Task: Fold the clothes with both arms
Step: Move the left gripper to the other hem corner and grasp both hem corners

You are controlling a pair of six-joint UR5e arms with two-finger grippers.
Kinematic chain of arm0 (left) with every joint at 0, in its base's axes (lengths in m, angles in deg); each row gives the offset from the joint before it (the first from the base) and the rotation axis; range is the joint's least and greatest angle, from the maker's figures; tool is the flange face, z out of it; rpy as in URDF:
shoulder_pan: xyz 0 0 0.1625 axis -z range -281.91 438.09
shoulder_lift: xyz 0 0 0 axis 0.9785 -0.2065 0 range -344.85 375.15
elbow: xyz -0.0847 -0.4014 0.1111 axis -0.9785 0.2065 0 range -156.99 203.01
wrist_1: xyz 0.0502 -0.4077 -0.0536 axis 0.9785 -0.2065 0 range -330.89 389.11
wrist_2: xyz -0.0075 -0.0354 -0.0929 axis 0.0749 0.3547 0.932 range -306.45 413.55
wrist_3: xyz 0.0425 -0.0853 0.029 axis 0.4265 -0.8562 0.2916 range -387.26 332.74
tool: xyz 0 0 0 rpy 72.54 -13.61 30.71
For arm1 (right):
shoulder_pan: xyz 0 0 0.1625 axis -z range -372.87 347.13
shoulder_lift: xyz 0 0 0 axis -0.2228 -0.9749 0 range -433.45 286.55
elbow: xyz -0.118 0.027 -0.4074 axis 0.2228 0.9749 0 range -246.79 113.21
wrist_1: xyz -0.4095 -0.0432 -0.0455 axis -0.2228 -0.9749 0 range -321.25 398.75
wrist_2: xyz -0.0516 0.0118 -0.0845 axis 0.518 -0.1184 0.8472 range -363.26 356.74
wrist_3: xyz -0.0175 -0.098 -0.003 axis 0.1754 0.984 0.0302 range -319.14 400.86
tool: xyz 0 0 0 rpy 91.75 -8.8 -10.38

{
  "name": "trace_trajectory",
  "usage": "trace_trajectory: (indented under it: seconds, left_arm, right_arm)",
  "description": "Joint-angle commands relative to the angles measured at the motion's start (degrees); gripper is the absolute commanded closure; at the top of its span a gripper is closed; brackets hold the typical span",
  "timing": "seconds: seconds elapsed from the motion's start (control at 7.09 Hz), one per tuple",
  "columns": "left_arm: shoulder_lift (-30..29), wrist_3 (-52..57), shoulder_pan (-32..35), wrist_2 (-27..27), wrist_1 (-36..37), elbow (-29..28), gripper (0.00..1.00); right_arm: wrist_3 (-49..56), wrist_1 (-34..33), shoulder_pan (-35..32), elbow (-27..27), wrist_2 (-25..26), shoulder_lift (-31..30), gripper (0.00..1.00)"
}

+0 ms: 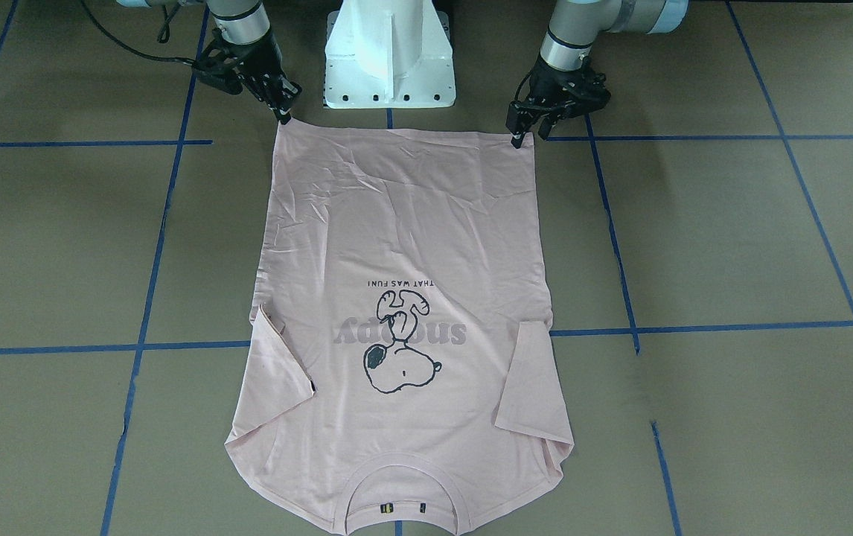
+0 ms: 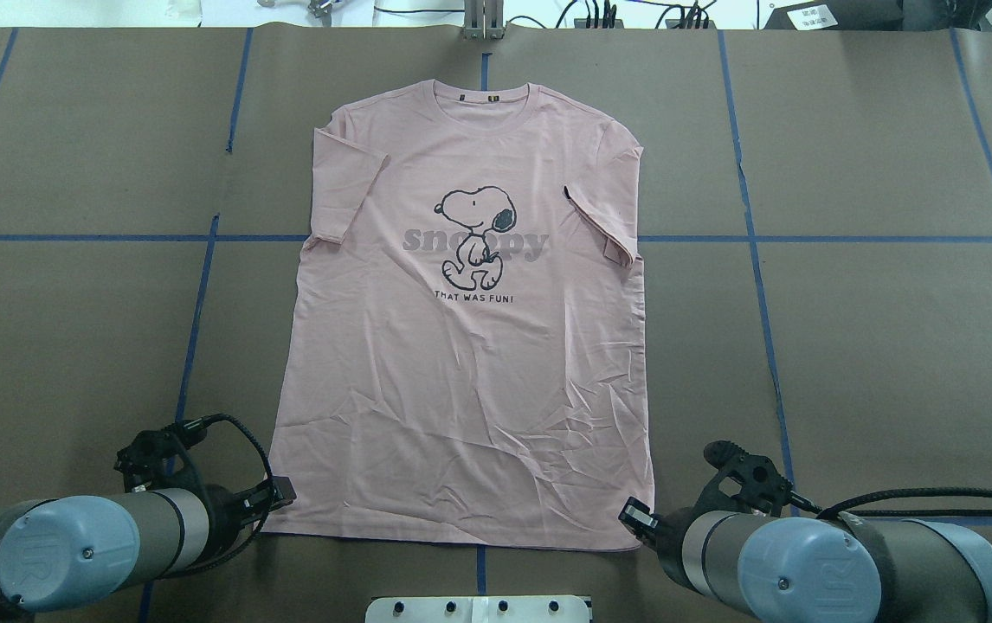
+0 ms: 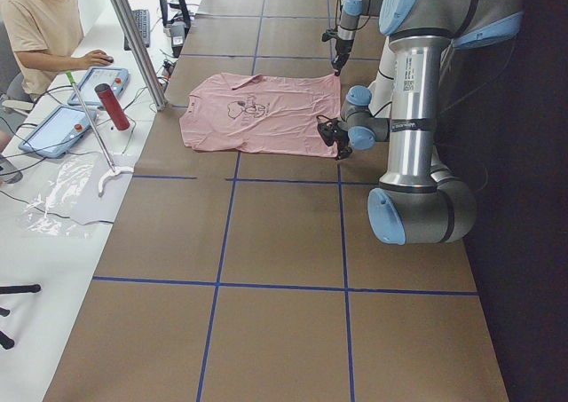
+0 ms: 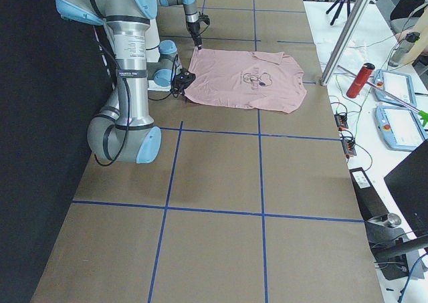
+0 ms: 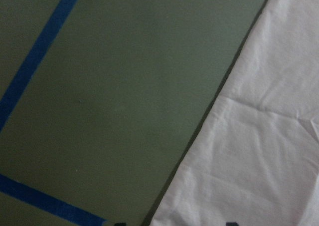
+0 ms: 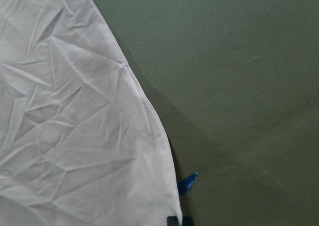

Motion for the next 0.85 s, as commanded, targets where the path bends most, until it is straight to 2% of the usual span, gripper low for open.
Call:
trace_trajectory:
  seconds: [0.0, 0.28, 0.42, 0.56, 0.71]
  left_arm:
    - [0.01, -0.01, -0.26, -0.02, 0.07, -0.39, 0.41]
    - [0.01, -0.01, -0.96, 0.07, -0.02, -0.39, 0.47]
    - [0.01, -0.01, -0.97, 0.07, 0.06, -0.13, 0.61]
    - [0.01, -0.01, -0.97, 0.07, -0.02, 0.05, 0.92]
    - [0.01, -0.01, -0.97, 0.07, -0.02, 0.40, 1.00]
  right_arm:
    - [0.00, 0.00, 0.01, 0.00, 0.00, 0.07, 1.00]
    - [0.00, 0.00, 0.01, 0.00, 0.00, 0.07, 1.00]
    - [0.00, 0.00, 0.01, 0.00, 0.00, 0.07, 1.00]
    - [0.00, 0.00, 0.01, 0.00, 0.00, 0.07, 1.00]
    - [0.00, 0.00, 0.01, -0.18, 0.00, 0.07, 1.00]
